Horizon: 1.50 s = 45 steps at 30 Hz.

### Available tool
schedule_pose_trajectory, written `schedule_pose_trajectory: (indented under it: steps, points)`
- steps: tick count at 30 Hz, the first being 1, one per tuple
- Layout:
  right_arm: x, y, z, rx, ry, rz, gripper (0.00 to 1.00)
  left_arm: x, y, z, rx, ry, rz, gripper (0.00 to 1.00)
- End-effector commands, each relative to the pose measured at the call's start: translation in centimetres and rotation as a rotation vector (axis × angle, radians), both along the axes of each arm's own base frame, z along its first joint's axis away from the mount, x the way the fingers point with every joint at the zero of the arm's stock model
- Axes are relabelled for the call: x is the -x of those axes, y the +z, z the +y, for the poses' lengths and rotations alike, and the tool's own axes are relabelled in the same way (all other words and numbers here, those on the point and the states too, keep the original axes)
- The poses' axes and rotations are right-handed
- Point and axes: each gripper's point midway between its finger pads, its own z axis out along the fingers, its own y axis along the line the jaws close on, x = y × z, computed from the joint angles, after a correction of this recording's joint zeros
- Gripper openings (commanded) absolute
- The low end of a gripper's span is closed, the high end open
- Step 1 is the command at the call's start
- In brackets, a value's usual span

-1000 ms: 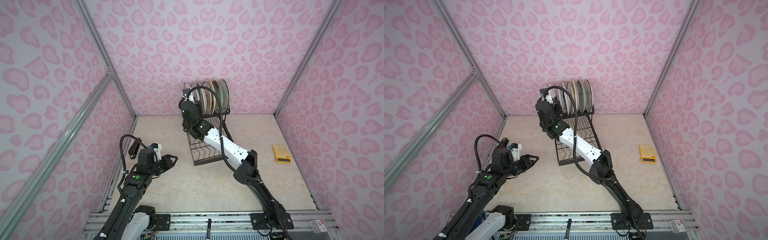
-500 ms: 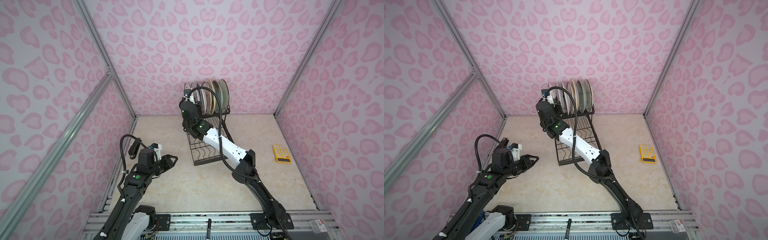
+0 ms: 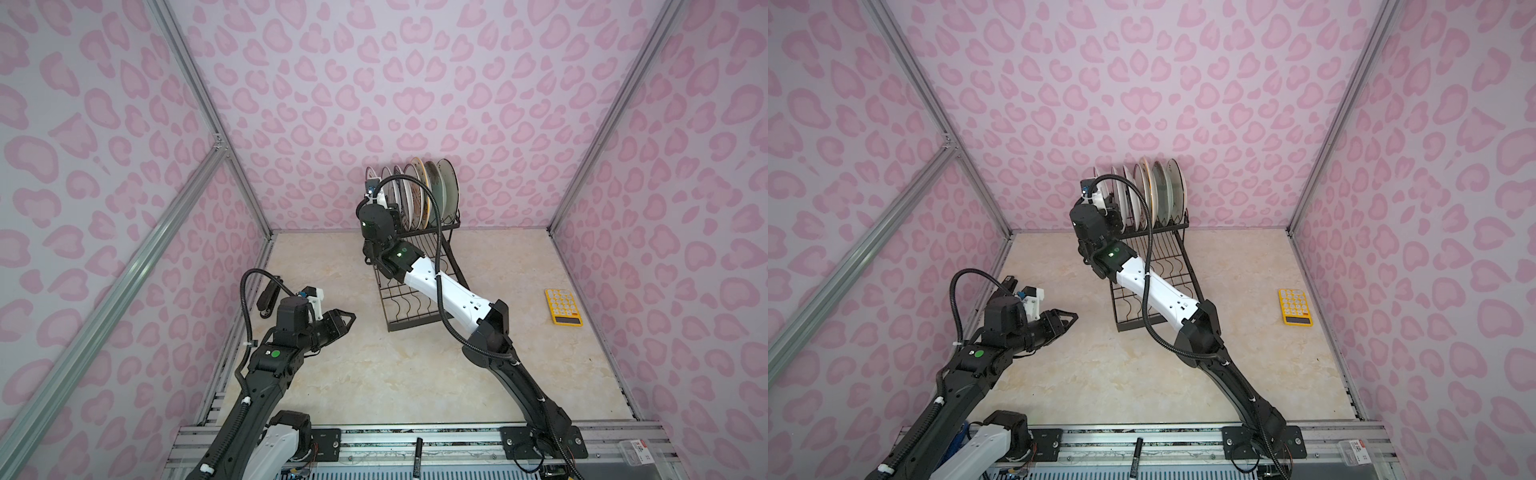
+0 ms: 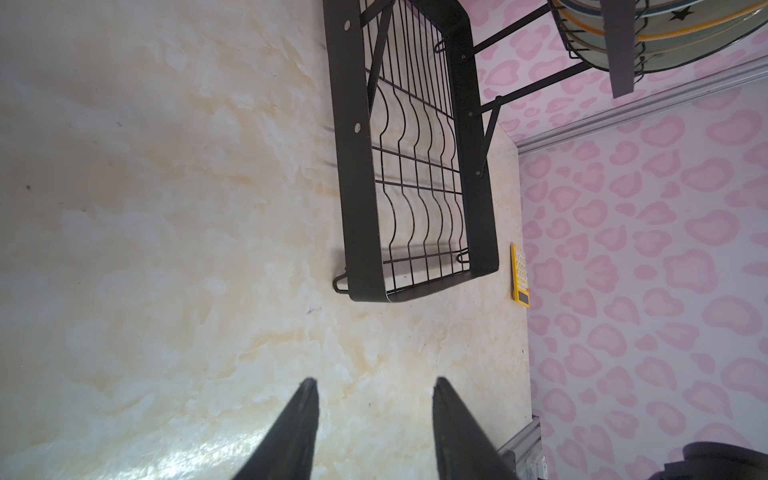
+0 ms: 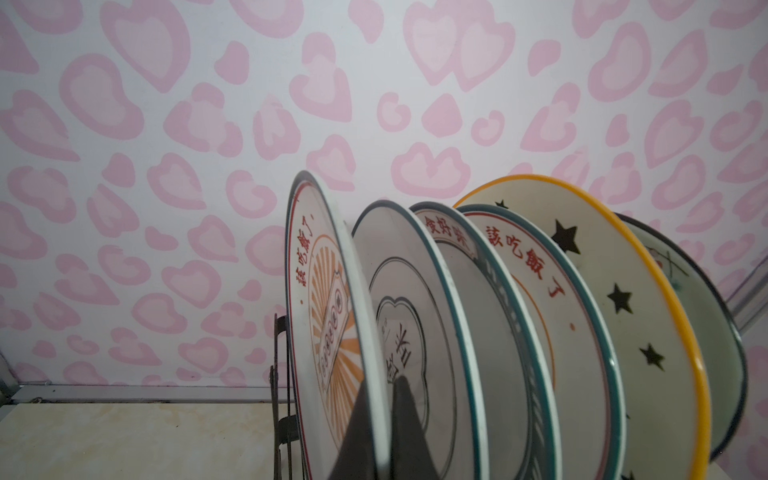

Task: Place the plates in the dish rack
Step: 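Lower the sunburst plate with the right gripper in front of the other plates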

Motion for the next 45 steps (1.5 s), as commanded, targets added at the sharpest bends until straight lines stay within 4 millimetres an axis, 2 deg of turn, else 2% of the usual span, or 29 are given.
schedule_pose_trajectory:
  steps: [1, 21, 36, 45]
  points:
    - [-0.2, -0.2, 0.1, -0.033, -0.012, -0.013, 0.00, -0.2, 0.3, -0.1, -0.006, -0.011, -0.021, 0.47]
    - [-0.3, -1.6, -0.2, -0.023, -0.069, -0.008, 0.00, -0.3, 0.1, -0.1, -0.009, -0.017, -0.022, 0.47]
    - [-0.6, -1.4, -0.8, -0.057, -0.067, 0.005, 0.00, -0.5, 0.4, -0.3, 0.008, -0.018, -0.039, 0.47]
    - [-0.7, -1.7, -1.0, -0.038, -0.075, 0.010, 0.00, 0.3, 0.8, 0.0, 0.016, -0.001, -0.062, 0.47]
